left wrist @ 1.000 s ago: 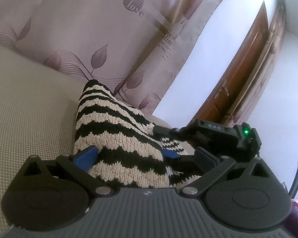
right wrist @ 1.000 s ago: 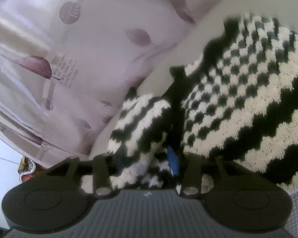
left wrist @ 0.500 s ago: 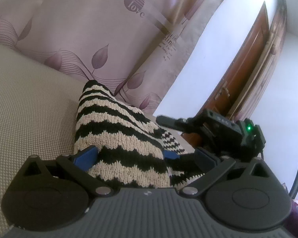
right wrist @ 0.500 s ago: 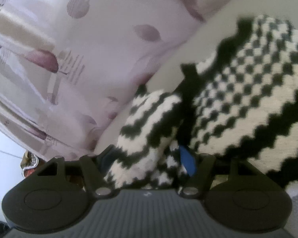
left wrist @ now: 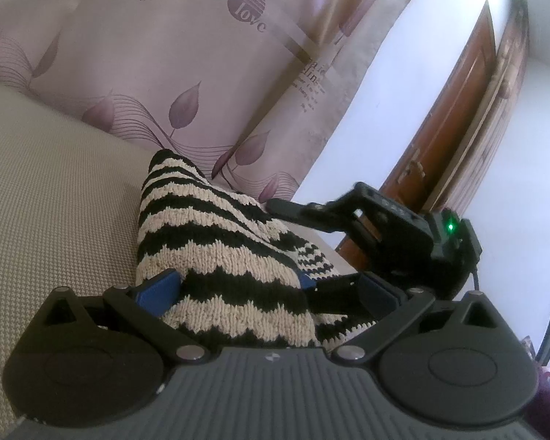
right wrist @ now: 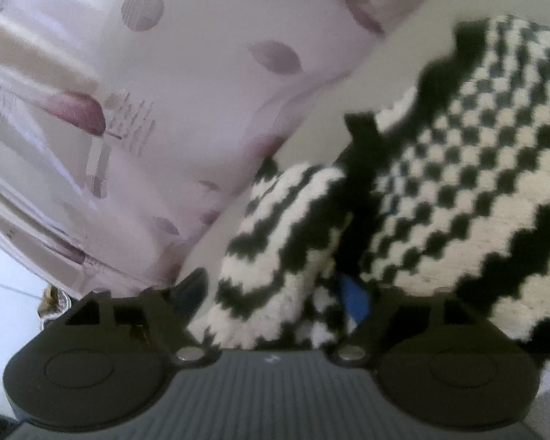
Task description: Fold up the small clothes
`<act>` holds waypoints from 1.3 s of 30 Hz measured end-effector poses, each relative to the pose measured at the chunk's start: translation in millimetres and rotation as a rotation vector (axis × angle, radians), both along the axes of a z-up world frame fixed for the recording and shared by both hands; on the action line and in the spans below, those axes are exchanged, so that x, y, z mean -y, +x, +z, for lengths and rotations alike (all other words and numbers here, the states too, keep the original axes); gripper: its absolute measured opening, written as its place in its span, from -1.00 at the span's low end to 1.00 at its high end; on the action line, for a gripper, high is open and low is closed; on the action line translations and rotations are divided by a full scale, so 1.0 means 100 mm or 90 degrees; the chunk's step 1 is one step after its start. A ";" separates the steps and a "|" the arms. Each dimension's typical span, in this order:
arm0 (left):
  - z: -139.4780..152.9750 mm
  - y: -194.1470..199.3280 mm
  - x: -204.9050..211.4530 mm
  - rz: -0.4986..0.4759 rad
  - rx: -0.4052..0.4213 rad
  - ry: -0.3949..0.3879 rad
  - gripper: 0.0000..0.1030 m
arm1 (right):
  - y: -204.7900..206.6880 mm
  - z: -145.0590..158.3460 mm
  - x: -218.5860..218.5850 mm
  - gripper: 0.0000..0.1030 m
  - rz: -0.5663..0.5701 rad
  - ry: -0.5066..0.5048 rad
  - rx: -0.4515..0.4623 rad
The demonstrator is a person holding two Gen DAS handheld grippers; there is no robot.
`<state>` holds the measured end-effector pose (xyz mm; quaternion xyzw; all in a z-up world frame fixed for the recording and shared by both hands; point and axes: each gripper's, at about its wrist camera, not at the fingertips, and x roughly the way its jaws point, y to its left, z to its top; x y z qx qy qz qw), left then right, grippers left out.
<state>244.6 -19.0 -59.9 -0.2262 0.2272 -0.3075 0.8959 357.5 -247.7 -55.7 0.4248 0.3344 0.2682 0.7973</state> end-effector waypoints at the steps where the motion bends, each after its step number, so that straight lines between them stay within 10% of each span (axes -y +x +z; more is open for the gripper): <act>1: 0.00 0.00 0.00 0.001 0.000 0.000 0.96 | 0.01 0.01 -0.03 0.31 0.001 -0.016 0.004; 3: 0.00 0.00 -0.01 0.008 -0.001 -0.002 0.96 | 0.03 0.02 -0.07 -0.39 0.002 -0.056 0.010; 7: 0.13 -0.08 -0.02 0.025 0.010 0.017 0.95 | 0.05 0.06 0.02 -0.66 0.006 -0.061 0.032; 19: 0.66 -0.07 0.27 0.005 0.047 0.024 1.00 | 0.15 0.82 0.95 -0.74 -0.043 -0.117 0.155; 30: 0.50 0.20 0.99 -0.042 0.051 0.063 1.00 | 0.36 0.14 1.56 -0.75 -0.039 -0.284 0.074; 39: 0.51 0.18 1.29 -0.084 0.111 0.075 0.95 | 0.36 0.24 1.51 -0.75 -0.086 -0.284 0.164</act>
